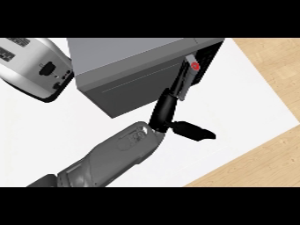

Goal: Pick up the milk, place it into the microwave and close the microwave

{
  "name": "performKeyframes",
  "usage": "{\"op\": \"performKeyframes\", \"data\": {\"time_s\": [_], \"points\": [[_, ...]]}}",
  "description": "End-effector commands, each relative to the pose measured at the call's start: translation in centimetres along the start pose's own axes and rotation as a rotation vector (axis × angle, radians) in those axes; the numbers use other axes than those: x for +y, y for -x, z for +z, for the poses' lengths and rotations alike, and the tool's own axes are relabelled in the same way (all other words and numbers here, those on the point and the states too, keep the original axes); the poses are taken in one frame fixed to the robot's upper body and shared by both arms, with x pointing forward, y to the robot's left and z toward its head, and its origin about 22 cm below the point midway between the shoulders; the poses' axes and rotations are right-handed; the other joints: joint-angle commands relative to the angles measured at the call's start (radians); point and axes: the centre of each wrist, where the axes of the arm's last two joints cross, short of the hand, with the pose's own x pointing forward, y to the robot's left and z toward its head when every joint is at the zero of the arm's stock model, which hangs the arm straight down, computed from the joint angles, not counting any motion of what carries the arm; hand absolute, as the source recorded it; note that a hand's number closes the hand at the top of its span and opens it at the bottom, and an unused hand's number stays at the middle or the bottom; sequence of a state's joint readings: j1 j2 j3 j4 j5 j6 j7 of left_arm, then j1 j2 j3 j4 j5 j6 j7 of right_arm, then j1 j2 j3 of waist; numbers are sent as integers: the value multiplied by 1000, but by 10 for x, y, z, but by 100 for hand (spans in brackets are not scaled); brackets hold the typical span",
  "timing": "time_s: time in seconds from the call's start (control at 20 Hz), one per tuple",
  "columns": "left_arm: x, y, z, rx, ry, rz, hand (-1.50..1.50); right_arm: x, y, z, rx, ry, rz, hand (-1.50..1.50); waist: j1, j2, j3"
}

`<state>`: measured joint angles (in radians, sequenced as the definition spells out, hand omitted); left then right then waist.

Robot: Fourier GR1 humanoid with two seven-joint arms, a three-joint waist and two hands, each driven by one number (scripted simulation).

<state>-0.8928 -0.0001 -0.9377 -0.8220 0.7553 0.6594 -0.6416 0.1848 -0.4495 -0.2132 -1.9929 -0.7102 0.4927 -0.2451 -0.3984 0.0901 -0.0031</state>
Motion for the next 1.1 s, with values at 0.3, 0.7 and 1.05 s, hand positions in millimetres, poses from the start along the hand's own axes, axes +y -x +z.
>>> {"op": "performKeyframes", "data": {"time_s": [0.3,0.7,1.05], "points": [[3,-7,-19,-7,-26,2,-150,-5,-5,-9,-1,-23,-19,-150,-5,4,0],[4,-4,-20,4,-31,8,-150,-8,-6,-12,6,-38,-41,-150,-2,8,2],[9,4,-20,94,1,-9,150,-10,-14,-15,3,-49,-33,-150,-12,1,6]]}}
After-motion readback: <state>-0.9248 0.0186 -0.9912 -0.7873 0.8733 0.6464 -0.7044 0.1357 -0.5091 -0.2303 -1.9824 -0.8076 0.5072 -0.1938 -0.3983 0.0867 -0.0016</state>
